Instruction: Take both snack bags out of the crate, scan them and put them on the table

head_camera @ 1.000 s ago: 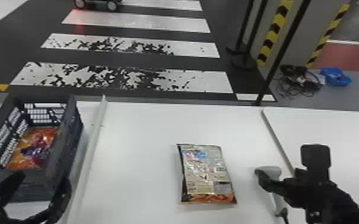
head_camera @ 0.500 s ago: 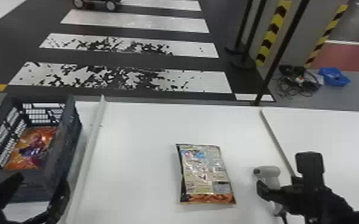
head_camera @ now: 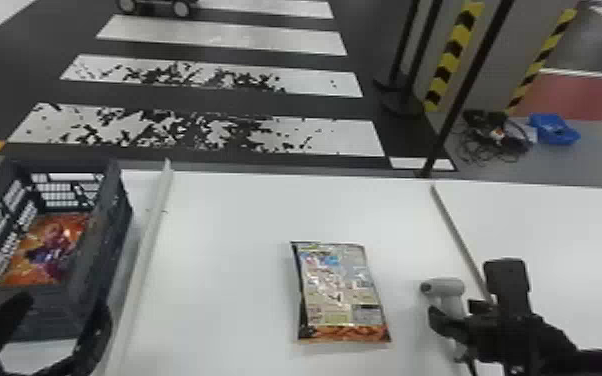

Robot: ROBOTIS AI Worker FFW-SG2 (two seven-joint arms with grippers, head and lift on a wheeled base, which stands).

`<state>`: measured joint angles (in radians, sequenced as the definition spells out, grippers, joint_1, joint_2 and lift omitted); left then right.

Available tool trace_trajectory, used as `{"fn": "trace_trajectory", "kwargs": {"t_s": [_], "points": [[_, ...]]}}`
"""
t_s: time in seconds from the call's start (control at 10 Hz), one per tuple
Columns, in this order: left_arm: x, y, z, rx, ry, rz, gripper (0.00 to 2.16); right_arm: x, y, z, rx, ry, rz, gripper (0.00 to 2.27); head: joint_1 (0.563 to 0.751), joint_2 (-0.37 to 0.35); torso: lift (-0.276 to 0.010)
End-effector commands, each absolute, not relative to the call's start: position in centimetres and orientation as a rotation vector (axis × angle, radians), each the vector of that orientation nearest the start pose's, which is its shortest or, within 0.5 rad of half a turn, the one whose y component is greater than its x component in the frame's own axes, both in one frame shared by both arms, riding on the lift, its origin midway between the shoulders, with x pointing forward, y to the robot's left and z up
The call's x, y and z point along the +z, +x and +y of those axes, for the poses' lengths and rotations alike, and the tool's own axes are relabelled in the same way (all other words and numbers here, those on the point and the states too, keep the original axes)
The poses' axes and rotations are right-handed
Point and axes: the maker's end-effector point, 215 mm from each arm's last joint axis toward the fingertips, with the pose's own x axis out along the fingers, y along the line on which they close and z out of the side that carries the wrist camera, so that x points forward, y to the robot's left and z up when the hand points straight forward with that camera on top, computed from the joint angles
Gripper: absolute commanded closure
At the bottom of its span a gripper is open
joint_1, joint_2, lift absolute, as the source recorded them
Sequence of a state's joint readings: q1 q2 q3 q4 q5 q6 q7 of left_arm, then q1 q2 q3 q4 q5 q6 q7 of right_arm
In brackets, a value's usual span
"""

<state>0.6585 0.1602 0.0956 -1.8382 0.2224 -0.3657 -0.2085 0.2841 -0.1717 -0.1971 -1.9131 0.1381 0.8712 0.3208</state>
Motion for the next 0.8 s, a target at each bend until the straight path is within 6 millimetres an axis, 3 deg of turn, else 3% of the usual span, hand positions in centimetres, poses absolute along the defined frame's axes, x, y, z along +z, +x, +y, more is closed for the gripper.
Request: {"fn": "trace_trajectory", "kwargs": {"t_s": [0.0,0.1,0.2,0.3,0.7], "points": [[-39.3,37.2,27.3,-0.146,-0.023,0.011,0.14,-53.2,41.2,-37.3,0.005,-0.161,0.847,0.99,0.695,-0.135,-0.094],[-39.2,37.2,27.3,-0.146,-0.023,0.010,0.14,-53.3,41.1,-37.4,0.002,-0.161,0.853,1.53,0.695,-0.140,-0.094],[-39.3,37.2,27.2,-0.148,-0.024,0.010,0.14,-53.6,40.6,-37.9,-0.008,-0.165,0.876,1.72,0.695,-0.145,-0.094],[-39.3,37.2,27.2,-0.148,-0.024,0.010,0.14,-53.9,40.2,-38.1,-0.009,-0.161,0.896,2.15,0.695,-0.149,-0.094],[-39.3,37.2,27.3,-0.148,-0.023,0.012,0.14,-52.1,40.3,-36.9,-0.007,-0.151,0.882,2.24,0.695,-0.157,-0.094]]}}
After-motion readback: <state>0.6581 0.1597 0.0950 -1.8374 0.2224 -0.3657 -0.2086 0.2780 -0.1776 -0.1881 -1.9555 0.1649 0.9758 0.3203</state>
